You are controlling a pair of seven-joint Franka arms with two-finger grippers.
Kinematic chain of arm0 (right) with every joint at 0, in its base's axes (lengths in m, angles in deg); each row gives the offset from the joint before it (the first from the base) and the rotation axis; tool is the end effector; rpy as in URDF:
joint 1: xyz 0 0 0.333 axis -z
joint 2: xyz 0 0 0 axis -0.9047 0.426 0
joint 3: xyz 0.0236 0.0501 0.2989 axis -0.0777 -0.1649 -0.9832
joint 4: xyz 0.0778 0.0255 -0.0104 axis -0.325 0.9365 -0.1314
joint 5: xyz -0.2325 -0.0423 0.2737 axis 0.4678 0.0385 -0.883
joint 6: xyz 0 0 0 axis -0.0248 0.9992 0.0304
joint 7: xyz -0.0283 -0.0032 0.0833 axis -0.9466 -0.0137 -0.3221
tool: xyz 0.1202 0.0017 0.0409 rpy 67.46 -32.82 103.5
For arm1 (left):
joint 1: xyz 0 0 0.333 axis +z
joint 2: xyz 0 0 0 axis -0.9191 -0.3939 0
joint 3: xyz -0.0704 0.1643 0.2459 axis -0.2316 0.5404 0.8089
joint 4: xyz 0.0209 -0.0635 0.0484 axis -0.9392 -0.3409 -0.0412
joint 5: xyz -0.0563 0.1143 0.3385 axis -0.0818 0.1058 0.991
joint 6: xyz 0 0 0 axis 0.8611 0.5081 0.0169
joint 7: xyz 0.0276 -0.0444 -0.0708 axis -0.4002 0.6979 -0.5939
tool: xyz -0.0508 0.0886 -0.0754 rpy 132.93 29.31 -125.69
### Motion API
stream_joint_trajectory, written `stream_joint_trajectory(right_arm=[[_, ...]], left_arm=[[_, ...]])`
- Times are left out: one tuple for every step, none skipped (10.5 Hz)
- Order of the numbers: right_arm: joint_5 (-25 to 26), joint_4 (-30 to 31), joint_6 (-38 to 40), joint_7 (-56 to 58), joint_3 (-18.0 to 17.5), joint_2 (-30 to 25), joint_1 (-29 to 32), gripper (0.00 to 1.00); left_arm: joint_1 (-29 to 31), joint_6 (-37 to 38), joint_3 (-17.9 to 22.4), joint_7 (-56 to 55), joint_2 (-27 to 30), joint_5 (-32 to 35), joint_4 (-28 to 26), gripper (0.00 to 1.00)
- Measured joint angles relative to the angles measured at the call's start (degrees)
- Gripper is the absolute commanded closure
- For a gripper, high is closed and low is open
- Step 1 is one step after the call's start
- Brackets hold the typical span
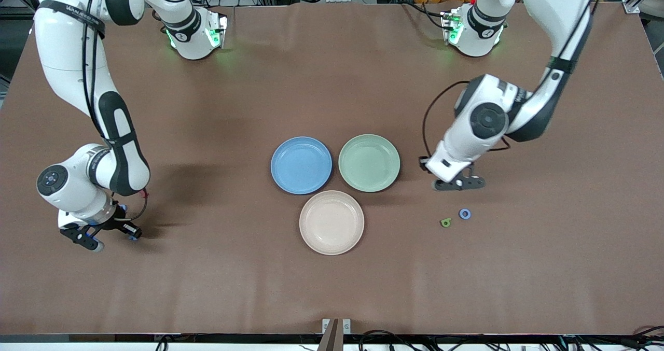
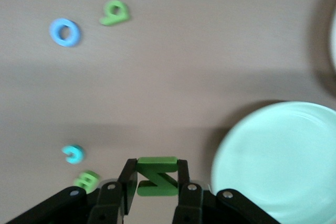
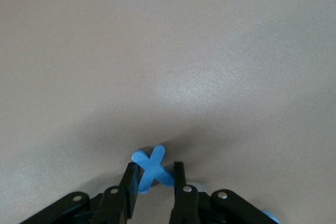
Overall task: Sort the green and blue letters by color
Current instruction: 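Carry the N to the green plate while the right gripper grasps the x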
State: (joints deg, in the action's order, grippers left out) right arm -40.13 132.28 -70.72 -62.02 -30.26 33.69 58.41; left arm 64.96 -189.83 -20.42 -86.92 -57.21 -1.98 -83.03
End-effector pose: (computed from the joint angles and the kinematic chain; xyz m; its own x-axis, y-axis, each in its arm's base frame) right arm 0.6566 -0.0966 0.1718 0.8782 -0.4342 0.2007 -0.4330 -0.8999 -0.0520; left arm 0.5280 -0.2433 0.2920 0.9978 0.0459 -0.0475 0.0465 -0.9989 0.0110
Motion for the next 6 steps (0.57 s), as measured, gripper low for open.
stream_joint_trajectory(right_arm=[[0.0,0.47,-0.76,0.3,-0.13,-0.16,-0.01,1.0],[0.01,0.55,-0.83,0.71,-0.18,-0.22,0.01,1.0],[0.03,0.52,0.01,1.26,-0.21,-0.45,0.0,1.0],[0.03,0.35,2.32,1.39,-0.44,-1.23,-0.05,1.0],[0.04,0.05,5.41,1.59,-1.02,-3.21,-0.23,1.0],[0.05,-0.16,9.77,1.78,-1.49,-6.18,-0.92,1.0]], left_arm=[[-2.66,0.4,-0.74,-4.06,-0.17,0.0,0.93,1.0],[-5.41,0.43,-0.84,-8.13,-0.98,0.0,1.83,1.0],[-7.68,0.42,-0.84,-11.28,-2.59,0.0,3.01,1.0],[-9.72,0.39,-0.84,-14.02,-4.86,0.0,4.85,0.73],[-11.47,0.36,-0.81,-16.86,-7.4,0.0,7.26,0.15],[-12.77,0.36,-0.79,-18.09,-9.66,0.0,9.43,0.0]])
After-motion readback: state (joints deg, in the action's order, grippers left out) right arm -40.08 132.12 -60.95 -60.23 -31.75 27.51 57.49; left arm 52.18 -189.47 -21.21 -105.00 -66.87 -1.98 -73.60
